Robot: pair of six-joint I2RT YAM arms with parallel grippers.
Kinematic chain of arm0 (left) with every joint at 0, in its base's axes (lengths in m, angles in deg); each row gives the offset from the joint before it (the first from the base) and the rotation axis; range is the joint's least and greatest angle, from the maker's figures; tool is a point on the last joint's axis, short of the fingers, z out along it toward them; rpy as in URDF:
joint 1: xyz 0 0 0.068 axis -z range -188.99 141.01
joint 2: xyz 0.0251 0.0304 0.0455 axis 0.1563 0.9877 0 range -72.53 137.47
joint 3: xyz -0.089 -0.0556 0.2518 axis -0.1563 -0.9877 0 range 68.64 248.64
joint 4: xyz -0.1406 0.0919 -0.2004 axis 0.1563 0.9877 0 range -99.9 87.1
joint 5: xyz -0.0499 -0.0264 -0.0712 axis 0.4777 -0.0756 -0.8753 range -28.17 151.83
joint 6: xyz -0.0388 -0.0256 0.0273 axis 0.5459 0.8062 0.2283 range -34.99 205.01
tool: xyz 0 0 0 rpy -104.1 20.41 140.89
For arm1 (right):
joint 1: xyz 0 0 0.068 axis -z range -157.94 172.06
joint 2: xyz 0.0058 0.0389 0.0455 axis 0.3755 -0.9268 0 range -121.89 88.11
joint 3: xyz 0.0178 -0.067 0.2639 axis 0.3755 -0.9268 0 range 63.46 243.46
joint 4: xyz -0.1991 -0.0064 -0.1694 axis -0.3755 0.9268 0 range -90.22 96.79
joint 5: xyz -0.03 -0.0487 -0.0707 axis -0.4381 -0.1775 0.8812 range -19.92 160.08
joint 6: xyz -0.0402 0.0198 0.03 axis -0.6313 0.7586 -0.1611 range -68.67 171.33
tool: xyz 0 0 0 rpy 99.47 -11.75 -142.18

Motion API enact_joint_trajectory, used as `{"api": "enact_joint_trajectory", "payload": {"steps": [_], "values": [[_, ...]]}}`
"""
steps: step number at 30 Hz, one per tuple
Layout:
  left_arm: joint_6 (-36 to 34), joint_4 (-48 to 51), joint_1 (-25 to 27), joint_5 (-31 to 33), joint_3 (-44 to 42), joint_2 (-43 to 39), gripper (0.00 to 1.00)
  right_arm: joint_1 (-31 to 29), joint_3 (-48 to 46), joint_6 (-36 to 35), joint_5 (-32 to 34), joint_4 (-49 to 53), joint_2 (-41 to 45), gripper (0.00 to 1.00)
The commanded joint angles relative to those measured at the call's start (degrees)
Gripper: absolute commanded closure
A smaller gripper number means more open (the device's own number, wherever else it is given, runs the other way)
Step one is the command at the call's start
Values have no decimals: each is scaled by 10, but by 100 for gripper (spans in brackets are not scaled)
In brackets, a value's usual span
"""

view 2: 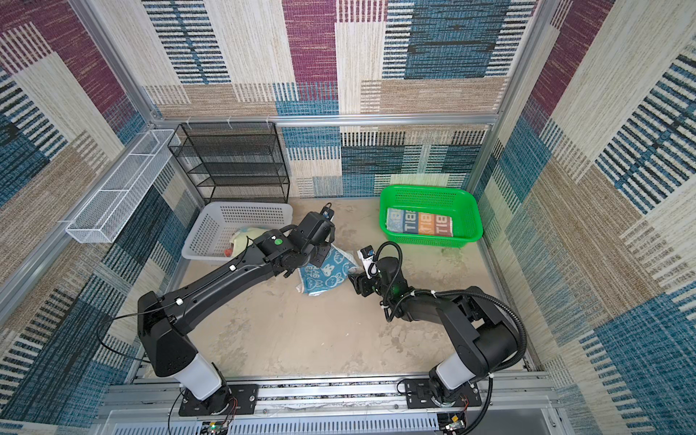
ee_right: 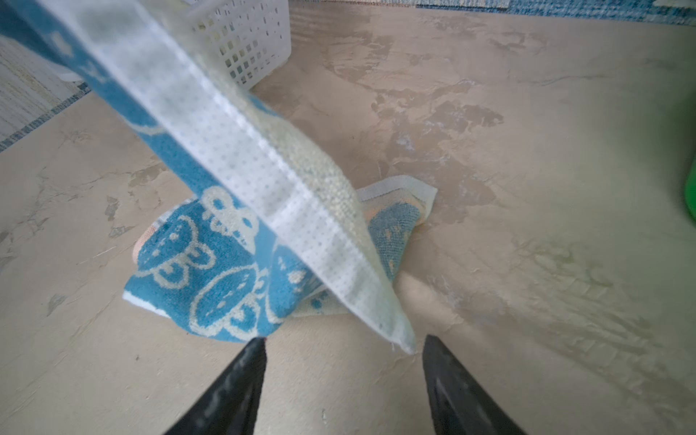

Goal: Fold and stack the towels
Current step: 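Grasp the towel edge with the right gripper beside the left gripper, then lift the bunny towel with both grippers and spread it apart between them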

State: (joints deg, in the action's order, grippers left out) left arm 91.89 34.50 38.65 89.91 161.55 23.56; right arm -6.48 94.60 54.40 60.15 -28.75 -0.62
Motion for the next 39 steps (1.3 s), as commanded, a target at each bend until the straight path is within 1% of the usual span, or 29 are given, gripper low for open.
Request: {"api": "enact_joint_trajectory", "payload": {"steps": [1, 7, 11, 13, 17, 20, 21, 24, 25, 27, 30, 34, 39], "values": [[-12, 4, -1, 2, 0, -4, 100, 0, 12, -12, 22, -34, -8, 34], [-17, 3, -1, 2, -11, -11, 100, 1, 30, -37, 59, -30, -28, 38], [-22, 3, 0, -7, -16, -15, 100, 1, 34, -51, 77, -41, -40, 42], [-23, 3, 0, -7, -16, -16, 100, 0, 35, -55, 75, -51, -42, 43], [-25, 3, 0, -13, -16, -18, 100, 0, 41, -63, 63, -62, -47, 50], [-27, 3, 0, -14, -15, -18, 100, 0, 43, -67, 41, -79, -45, 57], [-26, 2, 0, -13, -14, -17, 100, 0, 43, -67, 32, -82, -44, 61], [-24, 3, -1, -11, -13, -18, 100, 0, 49, -72, 13, -83, -44, 78], [-23, 3, -1, -9, -12, -17, 100, 0, 50, -72, 8, -84, -44, 87], [-19, 3, -1, -3, -10, -18, 100, 0, 53, -74, 4, -82, -43, 100], [-14, 3, -5, 5, -5, -19, 100, 0, 61, -65, 28, -72, -31, 100], [-12, 4, -16, 16, 15, -23, 100, 2, 95, -58, 81, -16, 5, 100], [-29, 4, -34, 23, 74, -22, 100, 7, 182, -68, 157, 88, 53, 100]]}}
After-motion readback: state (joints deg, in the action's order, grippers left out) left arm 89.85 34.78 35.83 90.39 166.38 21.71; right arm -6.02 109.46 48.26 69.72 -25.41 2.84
